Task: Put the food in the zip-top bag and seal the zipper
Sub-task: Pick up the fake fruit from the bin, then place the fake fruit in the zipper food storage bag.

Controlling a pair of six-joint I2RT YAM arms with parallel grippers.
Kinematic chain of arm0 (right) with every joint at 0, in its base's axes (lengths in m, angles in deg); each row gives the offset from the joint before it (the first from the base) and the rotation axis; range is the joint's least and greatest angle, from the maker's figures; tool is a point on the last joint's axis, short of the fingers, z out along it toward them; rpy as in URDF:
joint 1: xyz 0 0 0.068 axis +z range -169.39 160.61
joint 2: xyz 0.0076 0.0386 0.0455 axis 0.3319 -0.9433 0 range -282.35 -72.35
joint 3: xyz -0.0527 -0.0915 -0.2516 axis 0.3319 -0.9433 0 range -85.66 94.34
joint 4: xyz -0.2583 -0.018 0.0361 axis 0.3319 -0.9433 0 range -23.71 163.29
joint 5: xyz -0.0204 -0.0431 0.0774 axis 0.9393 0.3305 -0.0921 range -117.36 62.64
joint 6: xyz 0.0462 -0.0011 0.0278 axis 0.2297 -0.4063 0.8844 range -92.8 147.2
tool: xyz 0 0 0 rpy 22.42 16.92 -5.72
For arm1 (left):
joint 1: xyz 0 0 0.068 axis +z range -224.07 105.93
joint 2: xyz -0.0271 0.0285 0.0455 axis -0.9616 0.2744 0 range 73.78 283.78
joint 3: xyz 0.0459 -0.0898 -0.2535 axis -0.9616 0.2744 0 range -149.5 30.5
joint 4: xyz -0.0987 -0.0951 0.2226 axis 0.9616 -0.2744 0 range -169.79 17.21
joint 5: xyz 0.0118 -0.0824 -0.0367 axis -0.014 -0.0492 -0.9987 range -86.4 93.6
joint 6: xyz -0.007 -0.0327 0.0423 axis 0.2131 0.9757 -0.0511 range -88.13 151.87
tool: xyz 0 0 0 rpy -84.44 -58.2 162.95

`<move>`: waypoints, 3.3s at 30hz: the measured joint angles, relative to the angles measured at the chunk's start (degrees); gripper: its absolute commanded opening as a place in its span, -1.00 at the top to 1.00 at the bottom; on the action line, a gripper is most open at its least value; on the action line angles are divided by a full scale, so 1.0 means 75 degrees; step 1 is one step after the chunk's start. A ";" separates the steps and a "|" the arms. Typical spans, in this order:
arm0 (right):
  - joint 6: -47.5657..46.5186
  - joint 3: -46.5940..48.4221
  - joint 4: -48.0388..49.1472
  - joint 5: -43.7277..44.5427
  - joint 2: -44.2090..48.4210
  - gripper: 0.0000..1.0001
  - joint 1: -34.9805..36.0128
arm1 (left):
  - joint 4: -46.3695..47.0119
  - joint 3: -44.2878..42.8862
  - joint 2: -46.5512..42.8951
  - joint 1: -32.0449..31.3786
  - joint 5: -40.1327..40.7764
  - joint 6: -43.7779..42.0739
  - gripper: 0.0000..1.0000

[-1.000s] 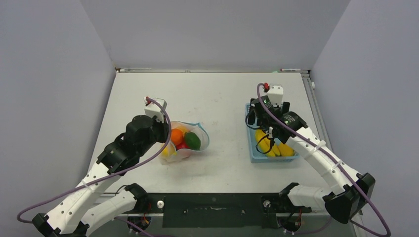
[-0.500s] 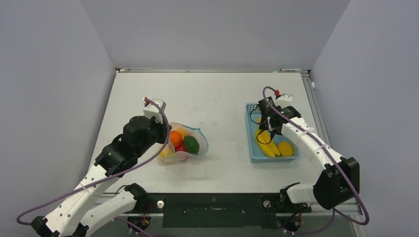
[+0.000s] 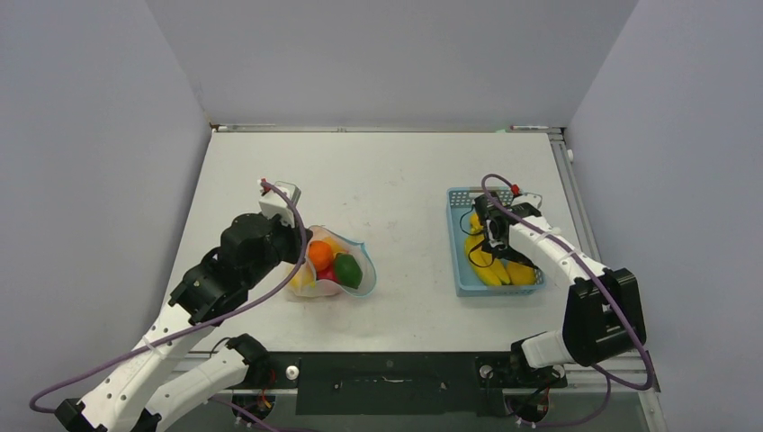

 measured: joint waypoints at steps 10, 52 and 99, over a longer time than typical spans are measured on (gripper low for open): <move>0.0050 -0.0498 0.0699 -0.0122 -0.0300 -0.83 -0.0402 | 0.0006 0.0079 -0.0090 0.0000 -0.0006 0.0006 1.00; -0.0006 -0.0277 0.1501 -0.1075 0.0804 0.44 -0.0796 | 0.0035 0.0082 0.0061 0.0064 0.0000 0.0026 1.00; -0.0656 0.2722 0.4345 -0.2652 0.0405 0.47 0.5284 | 0.0087 0.0082 0.0230 0.0408 0.0000 0.0026 1.00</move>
